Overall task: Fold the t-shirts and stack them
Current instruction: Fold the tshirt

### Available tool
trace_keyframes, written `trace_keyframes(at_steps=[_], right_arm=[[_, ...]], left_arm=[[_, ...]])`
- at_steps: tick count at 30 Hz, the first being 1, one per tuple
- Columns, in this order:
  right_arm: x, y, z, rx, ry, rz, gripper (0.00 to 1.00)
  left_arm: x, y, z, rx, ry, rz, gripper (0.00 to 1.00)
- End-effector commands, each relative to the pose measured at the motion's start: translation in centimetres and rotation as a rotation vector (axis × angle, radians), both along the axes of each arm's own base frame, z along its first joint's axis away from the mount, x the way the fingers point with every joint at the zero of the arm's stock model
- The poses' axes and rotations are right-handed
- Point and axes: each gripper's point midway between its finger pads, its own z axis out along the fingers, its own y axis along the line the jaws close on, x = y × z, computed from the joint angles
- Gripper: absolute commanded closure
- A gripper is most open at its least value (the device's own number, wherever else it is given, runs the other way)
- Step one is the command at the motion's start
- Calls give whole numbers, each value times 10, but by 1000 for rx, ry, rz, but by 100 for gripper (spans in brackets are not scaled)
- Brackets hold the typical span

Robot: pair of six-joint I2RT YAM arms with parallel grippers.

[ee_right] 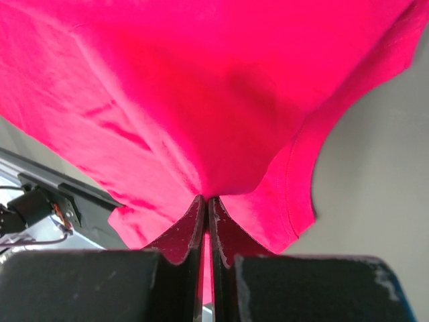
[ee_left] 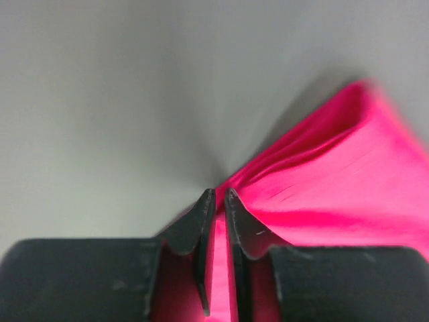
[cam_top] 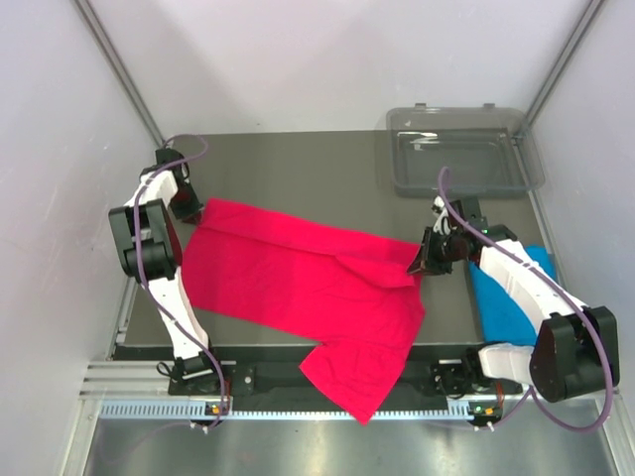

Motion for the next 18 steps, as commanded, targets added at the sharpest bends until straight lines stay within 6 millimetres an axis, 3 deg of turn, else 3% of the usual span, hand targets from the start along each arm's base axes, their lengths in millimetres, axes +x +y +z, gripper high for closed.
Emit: trace_keyframes(at_steps=[1, 2, 5, 6, 7, 10, 15, 17, 18], right_arm=[[-3, 1, 0, 27, -9, 5, 100], [-4, 0, -1, 27, -4, 3, 99], [-9, 1, -2, 36, 1, 11, 97], [-10, 0, -4, 33, 5, 8, 97], [-12, 0, -6, 31, 12, 9, 96], [-16, -2, -15, 16, 48, 12, 92], [-36, -15, -30, -42, 121, -21, 90], [-30, -18, -24, -8, 100, -62, 80], [-24, -18, -12, 60, 62, -91, 73]], left_arm=[[-14, 47, 53, 273, -96, 103, 83], [-13, 50, 77, 295, -160, 120, 80], [-8, 45, 98, 279, -262, 142, 70], [-7, 42, 97, 255, -272, 143, 64], [-5, 37, 97, 227, -272, 129, 64], [-4, 13, 89, 102, -255, 96, 67], [1, -54, 95, -117, -344, -34, 71], [3, -73, 90, -157, -349, -93, 72], [5, -84, 90, -205, -357, -126, 73]])
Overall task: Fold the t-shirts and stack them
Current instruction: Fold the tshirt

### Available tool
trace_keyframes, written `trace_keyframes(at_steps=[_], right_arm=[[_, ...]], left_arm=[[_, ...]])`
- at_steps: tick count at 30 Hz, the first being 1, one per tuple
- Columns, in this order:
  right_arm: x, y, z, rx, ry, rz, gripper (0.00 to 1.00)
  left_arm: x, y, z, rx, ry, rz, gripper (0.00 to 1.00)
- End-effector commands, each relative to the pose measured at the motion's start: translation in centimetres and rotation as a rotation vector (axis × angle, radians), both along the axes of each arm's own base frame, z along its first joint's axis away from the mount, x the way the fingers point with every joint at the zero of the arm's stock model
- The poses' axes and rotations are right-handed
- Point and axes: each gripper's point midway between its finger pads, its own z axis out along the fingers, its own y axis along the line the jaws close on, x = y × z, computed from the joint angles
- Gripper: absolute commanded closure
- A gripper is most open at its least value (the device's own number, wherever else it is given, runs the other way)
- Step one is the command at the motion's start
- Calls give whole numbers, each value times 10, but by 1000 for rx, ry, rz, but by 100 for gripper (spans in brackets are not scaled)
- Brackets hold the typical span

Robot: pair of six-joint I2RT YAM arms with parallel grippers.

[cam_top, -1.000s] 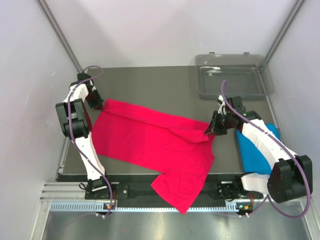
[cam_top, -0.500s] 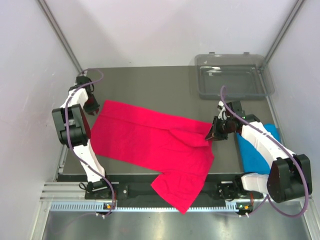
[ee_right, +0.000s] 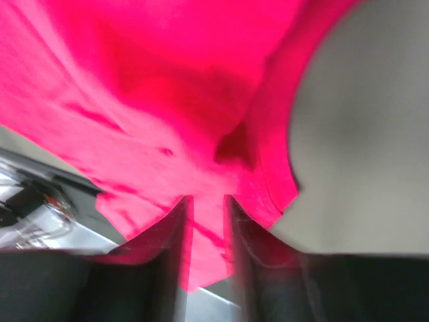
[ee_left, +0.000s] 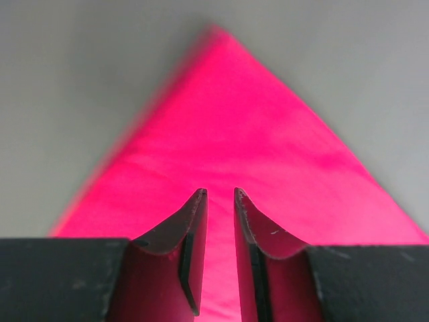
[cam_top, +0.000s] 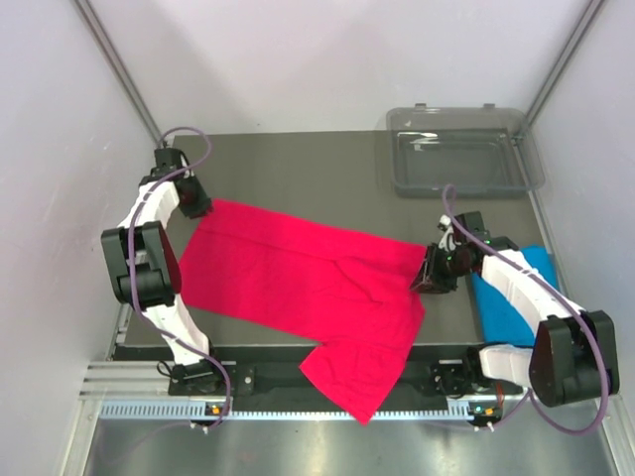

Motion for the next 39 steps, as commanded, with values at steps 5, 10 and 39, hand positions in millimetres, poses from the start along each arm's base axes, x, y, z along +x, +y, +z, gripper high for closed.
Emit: trace_keyframes(at_steps=[5, 10, 39], right_arm=[[60, -11, 29, 122, -187, -167, 47], [113, -23, 22, 33, -225, -159, 48], [135, -53, -32, -83, -113, -197, 54]], left_arm=[[25, -61, 10, -229, -112, -211, 74], [41, -63, -6, -270, -86, -221, 74], [59, -30, -81, -314, 90, -140, 82]])
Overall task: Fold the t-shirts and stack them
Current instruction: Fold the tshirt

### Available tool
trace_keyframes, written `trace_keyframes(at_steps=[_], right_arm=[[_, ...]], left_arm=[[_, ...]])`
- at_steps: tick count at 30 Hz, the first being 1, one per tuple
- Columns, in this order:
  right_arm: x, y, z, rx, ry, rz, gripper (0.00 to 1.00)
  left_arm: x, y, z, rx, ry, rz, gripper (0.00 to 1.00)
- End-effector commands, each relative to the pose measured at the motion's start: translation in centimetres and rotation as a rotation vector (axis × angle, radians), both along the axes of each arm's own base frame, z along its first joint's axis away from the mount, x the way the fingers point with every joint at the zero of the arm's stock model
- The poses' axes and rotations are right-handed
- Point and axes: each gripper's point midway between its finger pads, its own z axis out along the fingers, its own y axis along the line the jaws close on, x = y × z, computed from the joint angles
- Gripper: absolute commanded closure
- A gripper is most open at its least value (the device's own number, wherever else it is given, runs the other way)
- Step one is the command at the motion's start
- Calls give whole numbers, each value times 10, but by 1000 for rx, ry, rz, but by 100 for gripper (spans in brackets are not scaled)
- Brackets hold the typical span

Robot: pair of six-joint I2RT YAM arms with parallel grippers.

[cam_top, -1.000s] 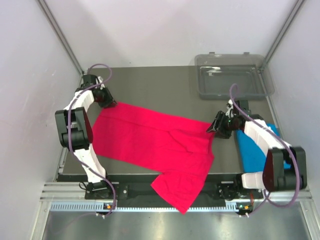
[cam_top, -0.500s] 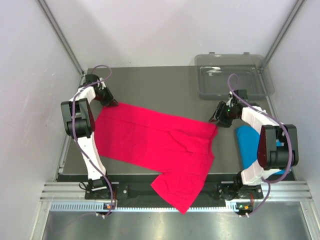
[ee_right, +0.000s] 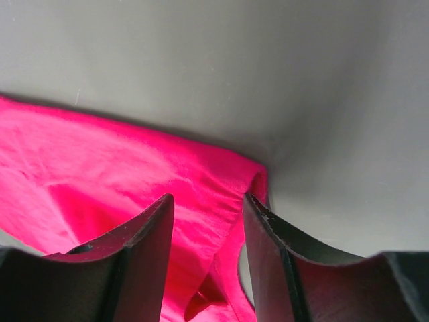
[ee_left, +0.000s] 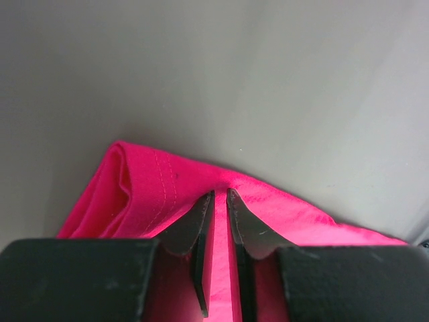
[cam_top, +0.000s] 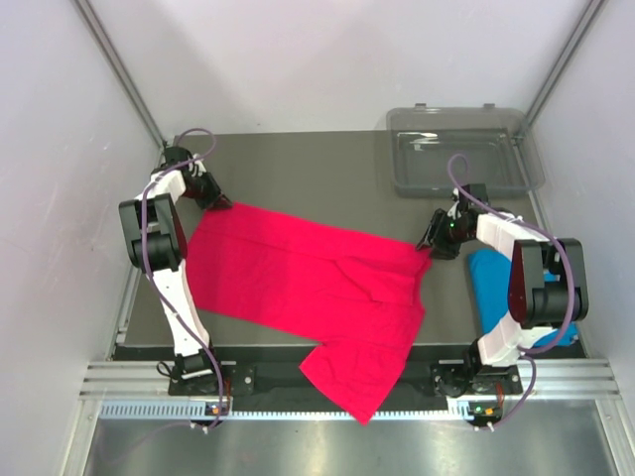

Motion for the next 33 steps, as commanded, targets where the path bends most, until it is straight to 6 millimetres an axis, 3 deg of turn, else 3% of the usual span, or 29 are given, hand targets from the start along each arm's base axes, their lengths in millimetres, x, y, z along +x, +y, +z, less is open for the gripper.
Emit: trace_keyframes(at_steps=[1, 3, 4, 8, 12, 14, 15, 18, 20, 21, 23, 24, 25, 26, 27, 28, 30, 31, 32, 33], right_arm=[[14, -7, 3, -20, -55, 9, 55], [20, -9, -1, -34, -50, 1, 57], [25, -22, -2, -45, -50, -31, 60], [36, -37, -10, -76, -41, -71, 63], [41, -44, -11, -93, -28, -60, 64], [42, -47, -2, -108, -36, -60, 63], [40, -48, 3, -116, -32, -62, 62], [29, -53, 25, -155, -57, -63, 58], [18, -52, 42, -164, -98, -52, 53], [10, -50, 47, -174, -102, -28, 52], [-6, -41, 64, -199, -159, 19, 50], [-14, -32, 68, -212, -176, 69, 49], [-22, -14, 72, -216, -201, 141, 48], [-30, -7, 80, -242, -240, 175, 47], [-36, 5, 82, -255, -259, 231, 47], [-49, 32, 84, -257, -285, 333, 46], [-60, 51, 85, -291, -318, 400, 47], [-73, 74, 86, -291, -337, 482, 48], [-76, 80, 84, -321, -343, 492, 49], [-81, 90, 83, -329, -348, 523, 49]], left_arm=[[-3, 11, -19, 35, 44, 5, 82], [-3, 11, -19, 37, 42, 2, 82], [-4, 12, -20, 38, 45, 3, 82], [-7, 15, -23, 53, 57, -6, 82], [-12, 20, -18, 82, 71, -1, 83], [-12, 24, -5, 102, 63, 32, 82], [-12, 23, 11, 105, 41, 41, 82], [-22, 12, 31, 111, 32, 63, 81], [-37, -7, 57, 107, -17, 51, 81], [-44, -15, 85, 108, -79, 46, 80], [-71, -45, 83, 77, -66, 10, 80], [-83, -57, 107, 70, -124, -3, 79], [-107, -81, 94, 42, -81, -31, 79], [-117, -95, 98, 17, -99, -47, 79], [-133, -119, 116, -3, -153, -93, 79], [-156, -130, 101, -35, -102, -82, 79], [-176, -151, 120, -99, -175, -105, 79], [-195, -162, 108, -136, -136, -108, 79], [-204, -170, 124, -177, -195, -129, 79], [-213, -173, 124, -193, -199, -136, 80]])
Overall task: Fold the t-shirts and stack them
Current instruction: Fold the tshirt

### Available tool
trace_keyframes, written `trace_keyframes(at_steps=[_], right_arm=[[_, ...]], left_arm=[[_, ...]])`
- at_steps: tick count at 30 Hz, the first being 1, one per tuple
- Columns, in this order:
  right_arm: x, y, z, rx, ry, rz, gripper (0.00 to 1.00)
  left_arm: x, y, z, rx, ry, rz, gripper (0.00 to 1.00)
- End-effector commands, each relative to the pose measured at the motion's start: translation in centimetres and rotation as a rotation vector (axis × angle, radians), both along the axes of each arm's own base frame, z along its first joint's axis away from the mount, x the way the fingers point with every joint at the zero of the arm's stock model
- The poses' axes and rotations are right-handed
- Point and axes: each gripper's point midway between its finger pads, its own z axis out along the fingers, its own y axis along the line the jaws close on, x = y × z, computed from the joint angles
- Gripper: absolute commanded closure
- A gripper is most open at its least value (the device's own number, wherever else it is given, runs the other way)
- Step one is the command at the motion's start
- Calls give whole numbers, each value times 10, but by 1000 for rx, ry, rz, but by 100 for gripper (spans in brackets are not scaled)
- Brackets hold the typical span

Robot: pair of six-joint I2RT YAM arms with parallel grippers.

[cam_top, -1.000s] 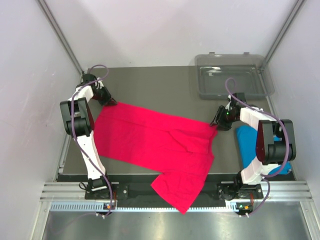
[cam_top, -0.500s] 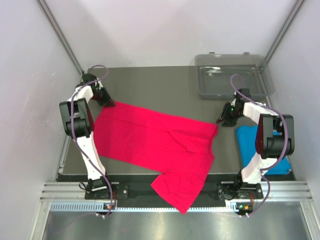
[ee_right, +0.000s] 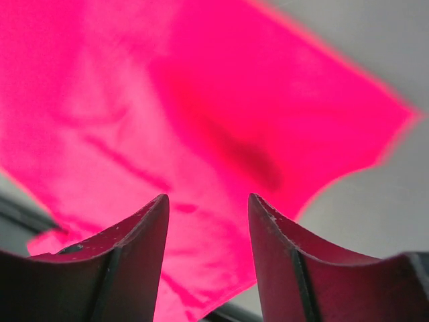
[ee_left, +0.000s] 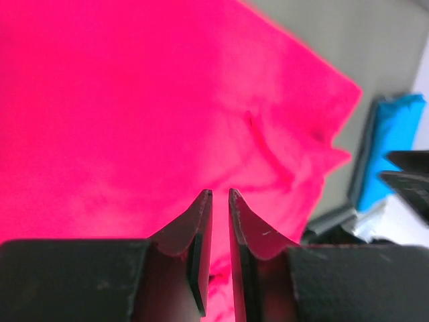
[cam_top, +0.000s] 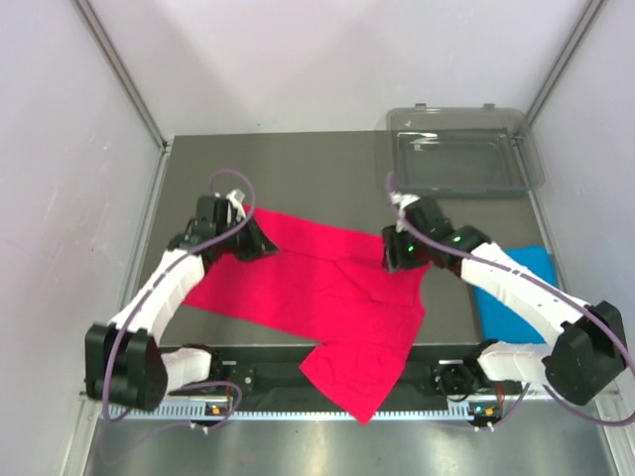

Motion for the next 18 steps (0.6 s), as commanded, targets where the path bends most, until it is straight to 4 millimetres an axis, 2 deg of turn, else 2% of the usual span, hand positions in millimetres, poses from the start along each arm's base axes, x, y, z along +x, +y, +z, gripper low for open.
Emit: trace_keyframes(at_steps=[1, 3, 4, 6, 7, 11, 13, 18], right_arm=[[-28, 22, -15, -126, -10, 102, 51], [-33, 35, -23, -189, -24, 122, 53], [-44, 48, -35, -233, -11, 173, 53], [-45, 53, -43, -297, -15, 158, 53], [-51, 58, -55, -345, -4, 181, 53], [-54, 81, -66, -381, -13, 197, 49], [-53, 84, -77, -422, -4, 195, 49], [-39, 85, -81, -499, -40, 161, 52]], left_arm=[[-27, -14, -2, -126, 10, 37, 79], [-46, -11, -2, -136, 0, 45, 78], [-50, -10, -1, -141, -2, 51, 77], [-63, -9, 0, -151, -2, 45, 75], [-67, -10, 1, -160, 1, 39, 74], [-79, -9, 5, -173, 1, 37, 73], [-82, -8, 4, -166, 6, 39, 73], [-89, -7, 10, -159, 5, 31, 73]])
